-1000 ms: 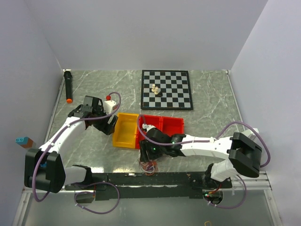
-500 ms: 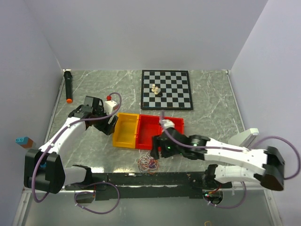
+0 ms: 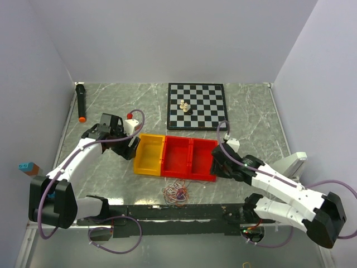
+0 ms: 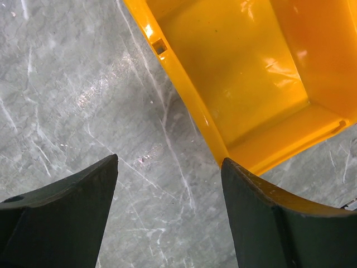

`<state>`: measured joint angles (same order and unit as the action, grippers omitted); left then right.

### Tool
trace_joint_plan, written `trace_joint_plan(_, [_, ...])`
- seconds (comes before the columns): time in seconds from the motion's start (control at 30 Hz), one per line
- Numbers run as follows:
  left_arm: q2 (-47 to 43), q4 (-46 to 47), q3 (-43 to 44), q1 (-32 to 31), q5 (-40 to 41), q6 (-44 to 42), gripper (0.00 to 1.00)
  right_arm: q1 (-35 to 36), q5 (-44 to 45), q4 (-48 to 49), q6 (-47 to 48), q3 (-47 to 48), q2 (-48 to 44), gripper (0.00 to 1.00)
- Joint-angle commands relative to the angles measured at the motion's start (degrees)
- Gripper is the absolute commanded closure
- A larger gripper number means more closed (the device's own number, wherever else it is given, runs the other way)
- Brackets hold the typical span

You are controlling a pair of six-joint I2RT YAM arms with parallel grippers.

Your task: Untangle the cables

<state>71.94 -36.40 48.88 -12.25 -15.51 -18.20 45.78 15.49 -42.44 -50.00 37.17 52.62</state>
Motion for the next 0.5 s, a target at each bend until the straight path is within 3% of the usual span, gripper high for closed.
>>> trace_joint_plan(0.0, [1.3,-1.7,-0.5,-0.2,3.2,-0.7,0.21,-2.3,1.5,1.8,3.3,1.8,4.2,0.59])
trace_joint_plan(0.1, [1.7,-1.0,-0.7,-0.2,3.0,-0.6,0.21,-4.2,1.7,3.1,4.7,1.9,5.8,0.86])
trace_joint_plan(0.47, [6.5,1.5,-0.5,-0.4,1.7,0.7,0.22,-9.8,1.6,8.0,9.4,3.3,9.1,0.85])
